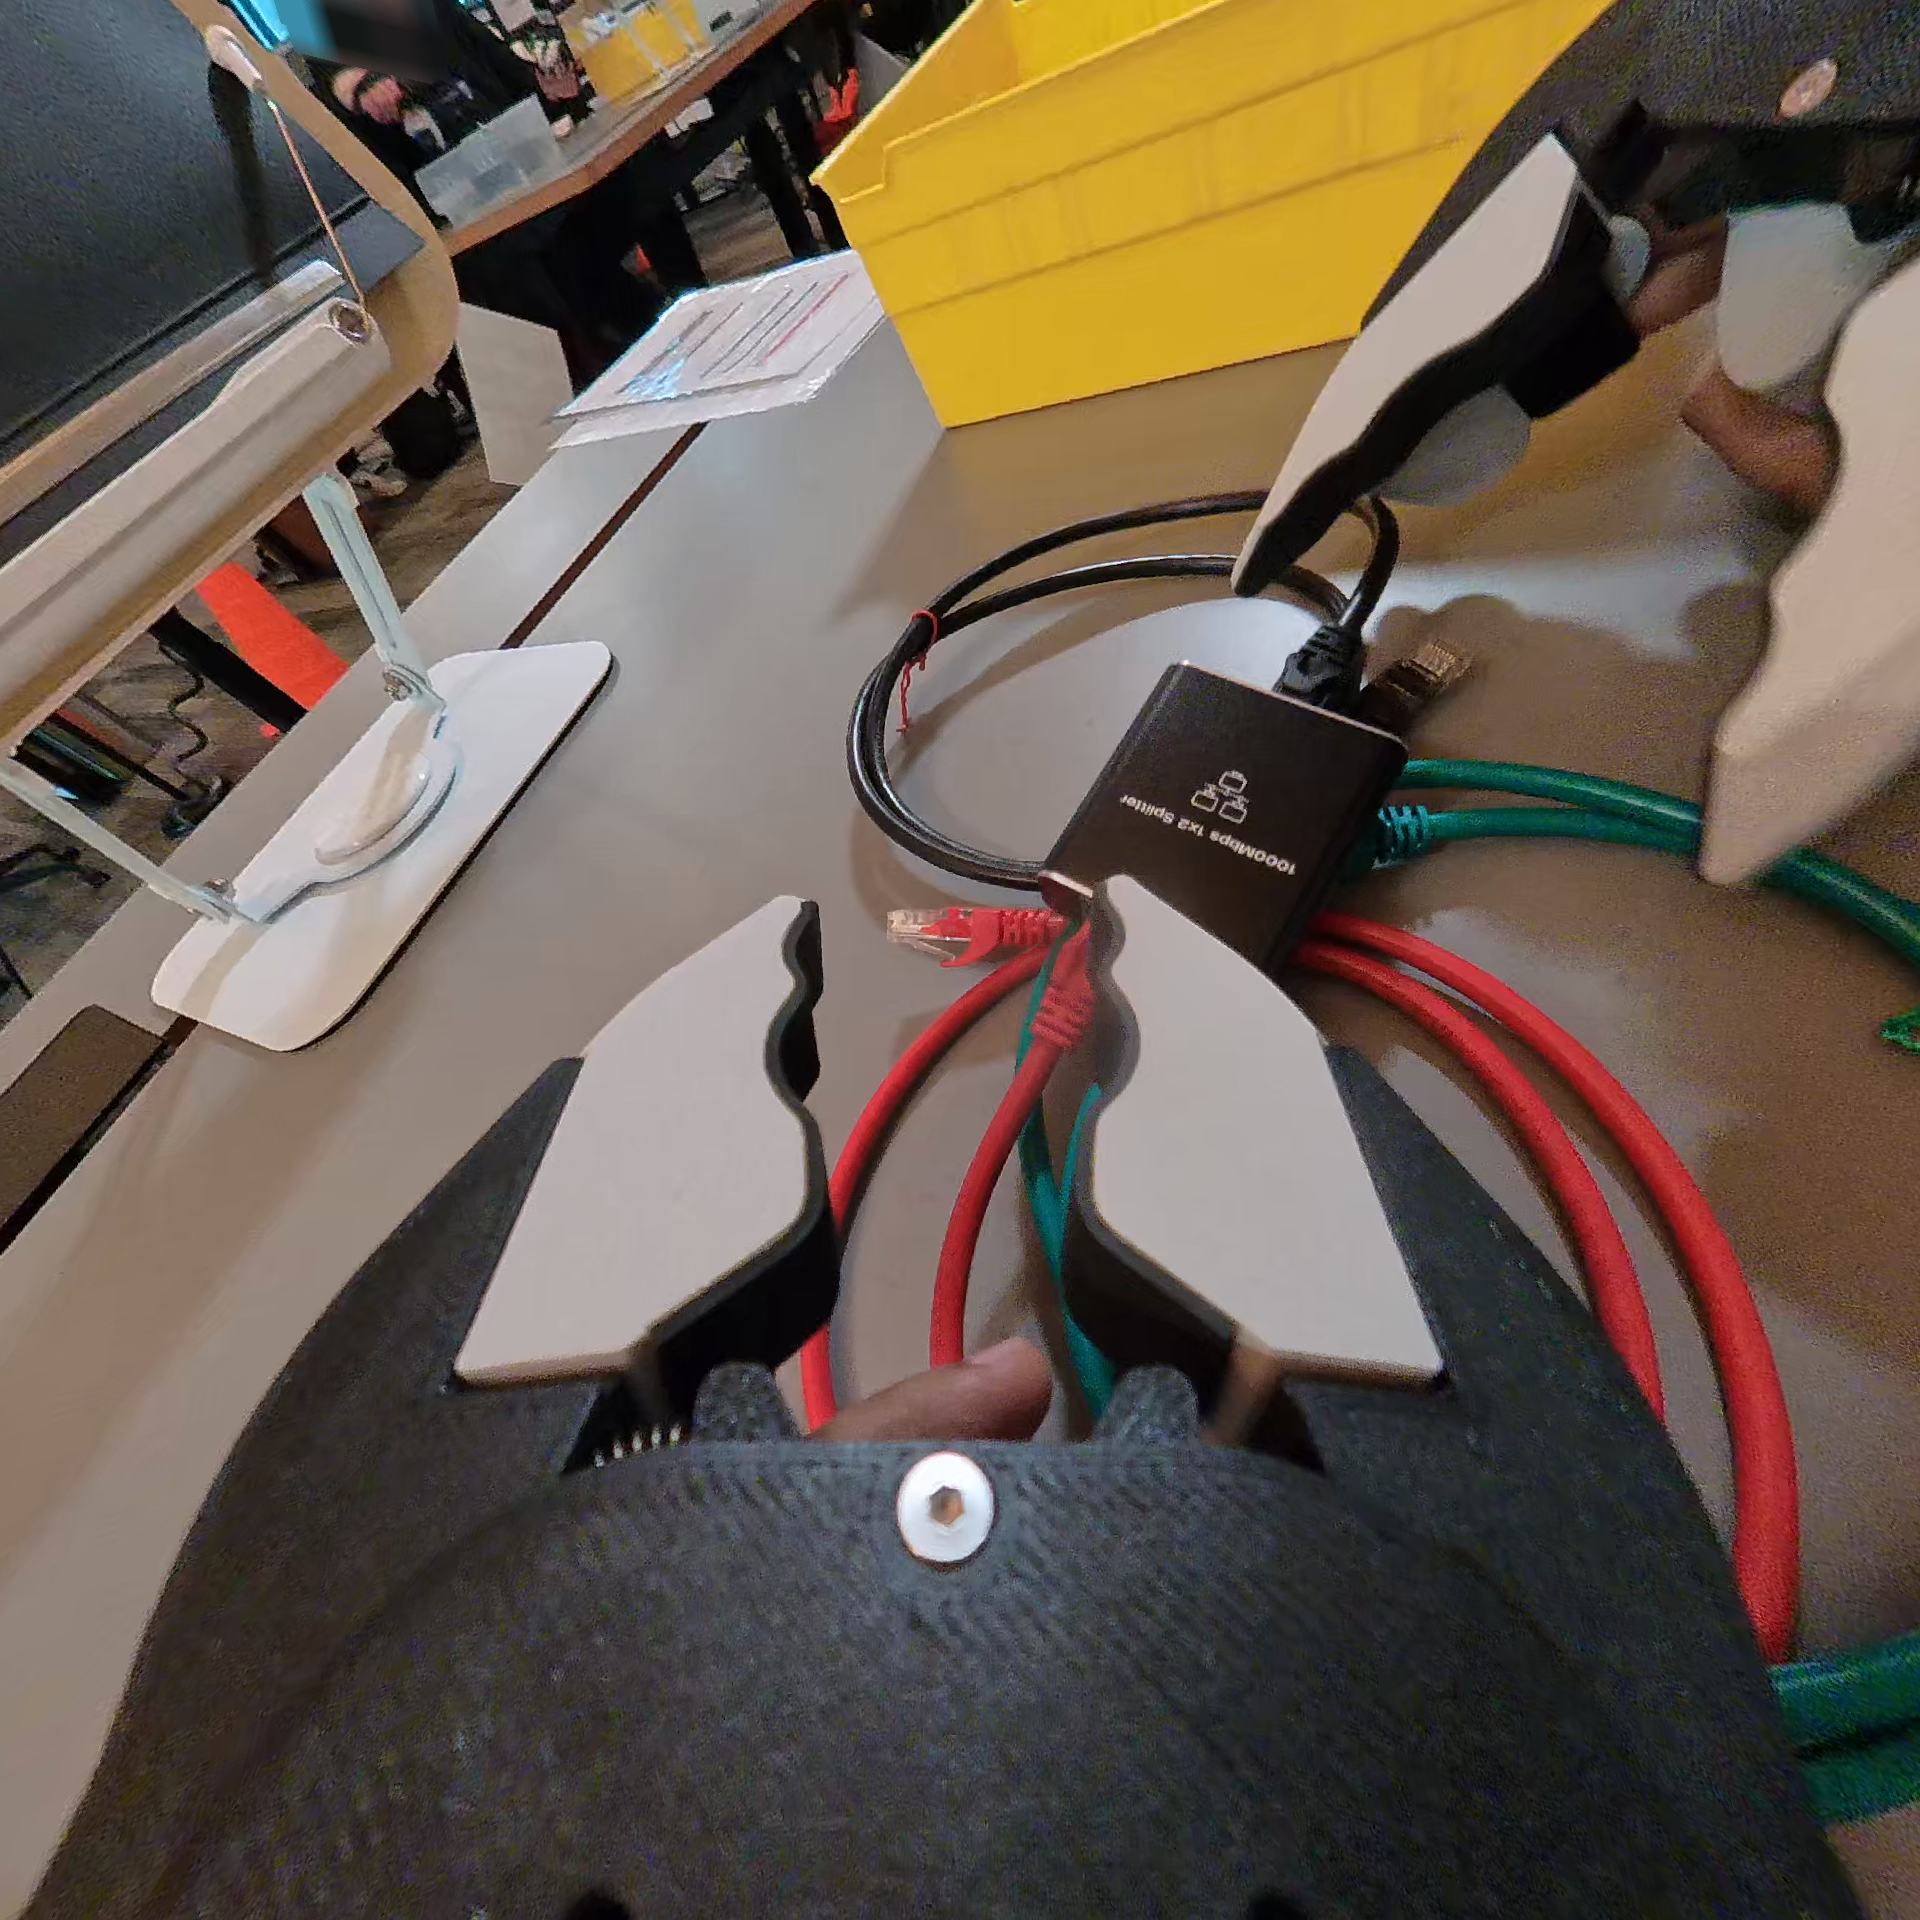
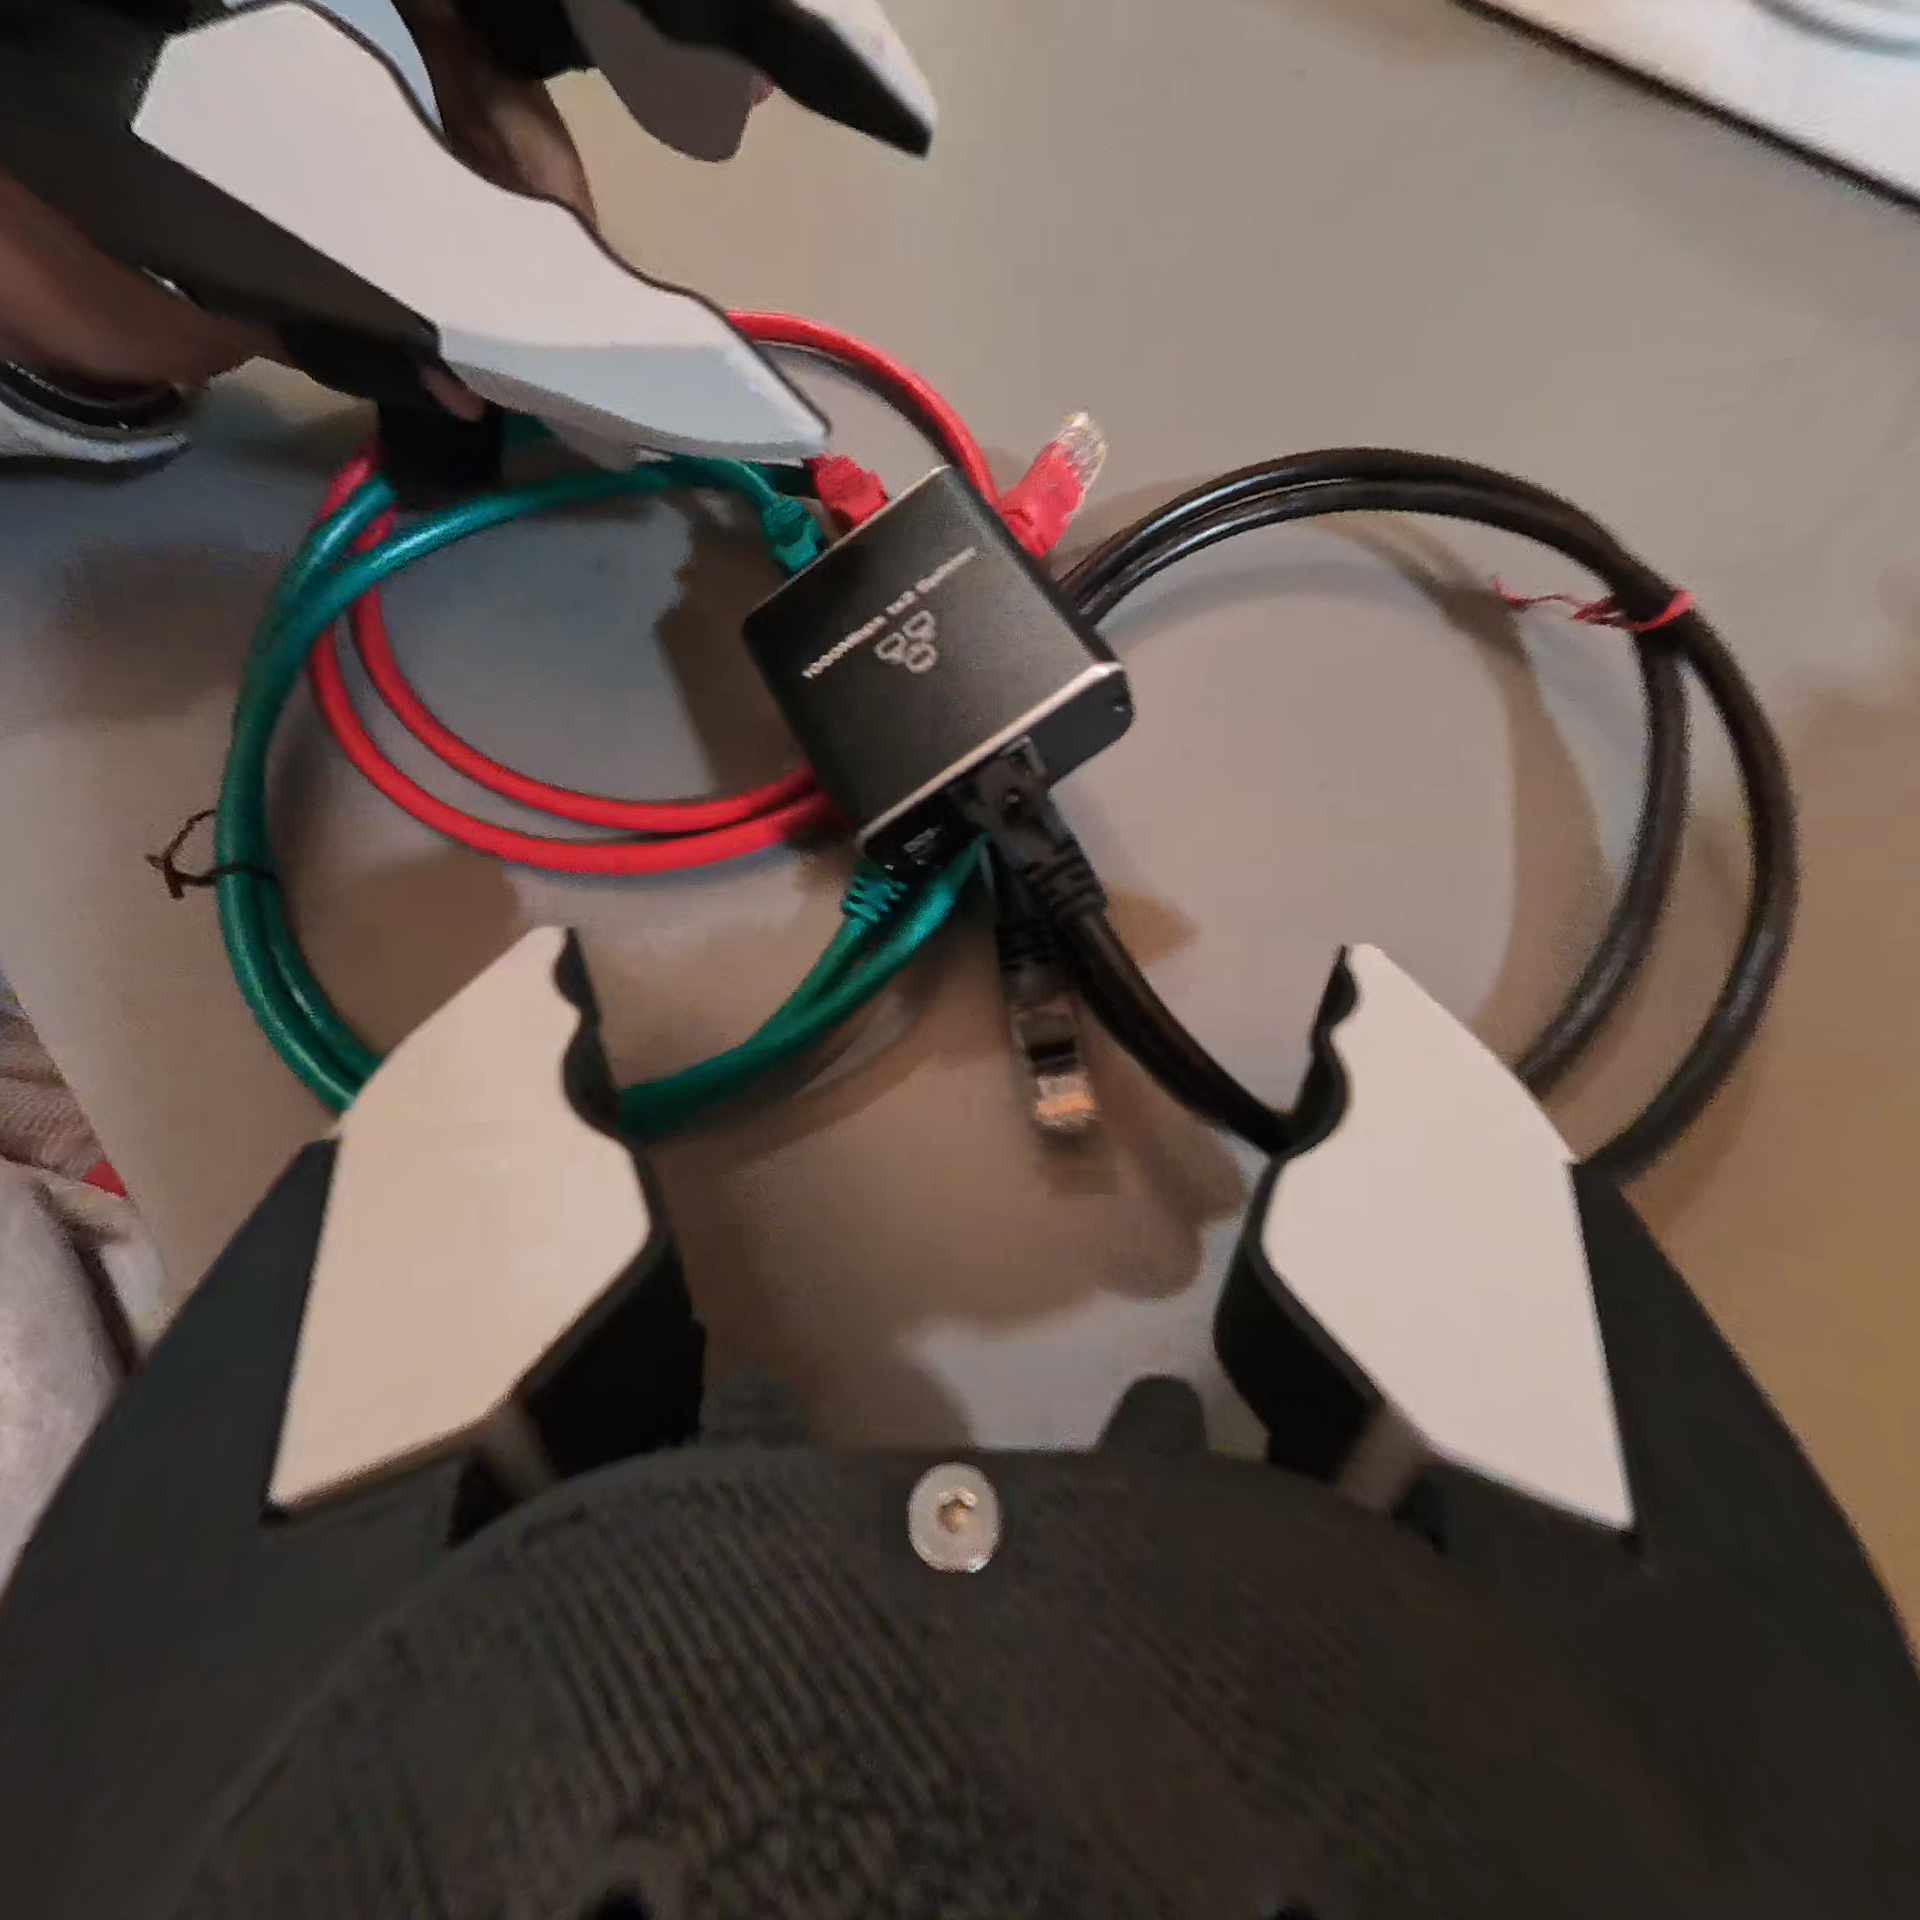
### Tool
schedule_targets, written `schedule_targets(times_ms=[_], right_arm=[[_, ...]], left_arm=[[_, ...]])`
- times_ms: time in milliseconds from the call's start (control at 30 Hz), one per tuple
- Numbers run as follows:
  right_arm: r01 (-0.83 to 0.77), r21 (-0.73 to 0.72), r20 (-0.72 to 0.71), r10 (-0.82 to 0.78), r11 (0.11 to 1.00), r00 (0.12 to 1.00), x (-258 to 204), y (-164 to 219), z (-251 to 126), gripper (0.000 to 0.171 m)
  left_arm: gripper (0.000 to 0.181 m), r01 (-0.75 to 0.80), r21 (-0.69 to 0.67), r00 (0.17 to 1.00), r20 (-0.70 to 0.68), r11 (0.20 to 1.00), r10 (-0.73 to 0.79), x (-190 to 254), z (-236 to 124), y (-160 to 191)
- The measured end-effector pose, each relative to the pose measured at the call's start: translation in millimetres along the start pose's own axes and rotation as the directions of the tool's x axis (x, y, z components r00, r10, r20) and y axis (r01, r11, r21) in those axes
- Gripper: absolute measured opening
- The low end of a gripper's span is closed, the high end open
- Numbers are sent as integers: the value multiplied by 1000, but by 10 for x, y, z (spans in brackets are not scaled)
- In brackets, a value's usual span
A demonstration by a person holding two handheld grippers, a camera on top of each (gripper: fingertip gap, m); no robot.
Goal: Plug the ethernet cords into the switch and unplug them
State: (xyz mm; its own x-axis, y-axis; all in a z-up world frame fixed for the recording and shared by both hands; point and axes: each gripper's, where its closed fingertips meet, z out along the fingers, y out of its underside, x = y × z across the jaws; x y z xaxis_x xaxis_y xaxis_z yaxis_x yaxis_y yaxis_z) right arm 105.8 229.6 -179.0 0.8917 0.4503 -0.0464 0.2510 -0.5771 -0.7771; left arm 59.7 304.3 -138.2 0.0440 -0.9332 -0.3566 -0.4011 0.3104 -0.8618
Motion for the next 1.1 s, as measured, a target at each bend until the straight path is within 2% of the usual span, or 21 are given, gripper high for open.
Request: schedule_targets(times_ms=[67,167,233,300,333,367,400,533,800,867,933,1100], right_arm=[[-24,-8,-23,24,1000,999,-46,-36,71,147],[20,-88,-121,-30,996,992,19,42,167,146],[22,-153,-111,-39,988,993,6,126,226,147],[-8,-162,-83,-5,987,997,3,140,230,138],[-11,-147,-89,-2,989,996,38,129,204,129],[-11,-128,-93,-1,992,996,78,115,157,112],[-5,-109,-86,-5,994,996,107,110,103,62],[4,-120,-39,-9,993,999,156,147,44,30],[-27,-88,-21,25,996,999,170,128,-36,22],[-49,-36,-25,48,998,999,206,45,-101,21],[-74,36,-27,75,997,997,255,-75,-199,21],[-153,262,-11,162,953,987,407,-474,-581,21]], left_arm=[[50,-3,8,1000,2,1000,3,5,2,-15],[49,-20,12,1000,2,1000,20,20,4,-23],[49,-21,17,1000,3,1000,21,21,2,-29],[48,-13,27,1000,9,1000,13,6,-6,-42],[47,-9,41,1000,23,999,8,-16,-16,-60],[47,-9,66,999,47,998,6,-51,-37,-94],[46,-11,95,998,70,995,4,-86,-63,-137],[45,-37,180,985,174,983,5,-233,-195,-292],[49,-63,276,950,312,959,-27,-454,-405,-428],[57,-7,360,939,323,933,-118,-553,-506,-482],[63,109,466,915,297,878,-271,-706,-635,-495],[76,390,607,750,227,693,-621,-1177,-872,-168]])
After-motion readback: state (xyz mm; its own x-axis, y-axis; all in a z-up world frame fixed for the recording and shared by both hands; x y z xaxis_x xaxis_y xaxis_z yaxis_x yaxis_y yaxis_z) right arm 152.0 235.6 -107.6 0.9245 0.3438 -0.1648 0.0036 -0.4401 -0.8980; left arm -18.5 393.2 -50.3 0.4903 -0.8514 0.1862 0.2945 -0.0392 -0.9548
